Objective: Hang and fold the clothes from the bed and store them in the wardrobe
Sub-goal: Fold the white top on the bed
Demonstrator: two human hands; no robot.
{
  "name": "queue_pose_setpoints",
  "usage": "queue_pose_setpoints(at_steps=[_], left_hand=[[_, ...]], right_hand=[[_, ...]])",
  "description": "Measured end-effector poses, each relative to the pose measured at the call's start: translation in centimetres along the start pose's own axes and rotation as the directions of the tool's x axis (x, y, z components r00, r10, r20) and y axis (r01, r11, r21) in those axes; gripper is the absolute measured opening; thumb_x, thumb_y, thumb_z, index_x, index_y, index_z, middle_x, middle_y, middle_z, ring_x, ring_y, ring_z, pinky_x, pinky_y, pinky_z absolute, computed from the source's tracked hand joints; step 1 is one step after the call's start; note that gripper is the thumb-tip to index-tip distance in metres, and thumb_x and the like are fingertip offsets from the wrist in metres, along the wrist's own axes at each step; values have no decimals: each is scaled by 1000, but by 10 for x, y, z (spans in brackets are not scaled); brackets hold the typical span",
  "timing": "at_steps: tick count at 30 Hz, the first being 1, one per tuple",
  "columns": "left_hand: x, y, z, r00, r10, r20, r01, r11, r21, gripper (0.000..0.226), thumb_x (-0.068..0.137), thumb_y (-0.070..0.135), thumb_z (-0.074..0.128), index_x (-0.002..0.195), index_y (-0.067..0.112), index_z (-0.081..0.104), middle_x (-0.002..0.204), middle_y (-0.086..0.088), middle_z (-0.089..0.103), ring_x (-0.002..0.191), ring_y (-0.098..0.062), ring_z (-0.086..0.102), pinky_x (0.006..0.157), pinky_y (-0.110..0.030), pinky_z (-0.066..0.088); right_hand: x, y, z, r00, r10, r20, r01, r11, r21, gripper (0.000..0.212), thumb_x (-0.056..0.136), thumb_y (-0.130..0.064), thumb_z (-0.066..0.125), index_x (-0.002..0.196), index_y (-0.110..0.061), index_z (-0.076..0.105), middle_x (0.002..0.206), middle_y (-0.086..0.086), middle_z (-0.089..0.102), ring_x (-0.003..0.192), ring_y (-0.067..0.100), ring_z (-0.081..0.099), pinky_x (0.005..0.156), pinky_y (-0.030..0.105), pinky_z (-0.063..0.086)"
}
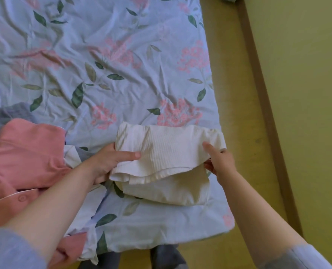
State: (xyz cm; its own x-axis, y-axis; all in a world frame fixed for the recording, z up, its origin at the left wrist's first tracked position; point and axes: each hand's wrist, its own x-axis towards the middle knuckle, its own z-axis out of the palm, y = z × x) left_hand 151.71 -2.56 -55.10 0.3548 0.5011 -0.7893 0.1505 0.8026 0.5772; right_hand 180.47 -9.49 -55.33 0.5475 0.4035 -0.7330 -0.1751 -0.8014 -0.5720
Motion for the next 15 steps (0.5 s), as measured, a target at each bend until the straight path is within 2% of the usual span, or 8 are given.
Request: queue_pose_setpoints(at_steps=[2, 4, 5, 7, 9, 11, 13, 15], left_hand=[[-7, -7, -3, 1000, 17, 21, -18, 999, 33, 45, 57, 15, 83, 101, 11, 71, 98, -9, 75, 87, -22, 73, 61, -25, 57], [-8, -18, -4, 1000, 22, -16, -21, 996, 90, 50, 56, 6, 87, 102, 13, 68, 98, -6, 76, 86, -20, 73, 63, -23, 56], [-4, -24, -4, 996, 34, -81, -22, 988, 150, 45, 61, 4, 87, 101, 14, 67, 99, -3, 75, 87, -19, 72, 68, -23, 54], [8, -33, -2, 948, 109, -300, -4, 944, 329, 26, 78, 7, 79, 94, 18, 61, 97, 3, 67, 89, -18, 63, 76, -27, 47], [24, -37, 0, 875, 217, -433, 44, 855, 516, 16, 88, 11, 65, 78, 19, 56, 83, -2, 60, 84, -21, 56, 70, -29, 41], [40, -38, 3, 852, 253, -458, 94, 788, 609, 16, 92, 12, 55, 77, 10, 59, 75, -8, 59, 76, -27, 56, 63, -30, 39], [53, -38, 4, 846, 256, -469, 128, 755, 643, 16, 93, 12, 49, 80, 7, 56, 73, -10, 56, 70, -28, 53, 61, -30, 37], [59, -41, 2, 841, 261, -474, 139, 743, 655, 19, 93, 9, 46, 74, 11, 49, 70, -9, 52, 68, -28, 53, 58, -30, 37]], right_hand=[[-6, 6, -3, 980, -143, -137, 140, 990, -28, 32, 83, -31, 71, 70, -10, 51, 57, -4, 54, 55, 13, 56, 76, 48, 57], [-11, 11, -8, 974, -153, -169, 161, 986, 35, 30, 84, -27, 68, 73, -3, 53, 60, -7, 56, 57, 10, 57, 74, 51, 57], [-13, 12, -9, 989, -78, -126, 95, 987, 132, 27, 86, -25, 66, 82, 0, 57, 73, -3, 61, 66, 13, 61, 72, 49, 58], [-18, 17, -8, 993, 105, 56, -118, 924, 365, 13, 91, -18, 64, 98, -7, 61, 95, 4, 66, 83, 20, 65, 66, 36, 59], [-25, 31, 0, 972, 176, 155, -226, 874, 430, 20, 92, -13, 63, 111, -6, 61, 106, 10, 67, 89, 23, 66, 72, 33, 57], [-31, 43, 13, 988, 133, 75, -151, 910, 387, 21, 92, -14, 64, 112, -7, 60, 111, 11, 67, 95, 23, 67, 75, 31, 57], [-35, 43, 23, 1000, -11, 6, 8, 923, 384, 17, 92, -20, 66, 105, -11, 61, 106, 5, 70, 98, 20, 69, 77, 30, 57], [-35, 31, 29, 988, -150, 41, 118, 896, 429, 12, 91, -26, 67, 96, -16, 63, 96, -4, 72, 95, 13, 70, 81, 30, 57]])
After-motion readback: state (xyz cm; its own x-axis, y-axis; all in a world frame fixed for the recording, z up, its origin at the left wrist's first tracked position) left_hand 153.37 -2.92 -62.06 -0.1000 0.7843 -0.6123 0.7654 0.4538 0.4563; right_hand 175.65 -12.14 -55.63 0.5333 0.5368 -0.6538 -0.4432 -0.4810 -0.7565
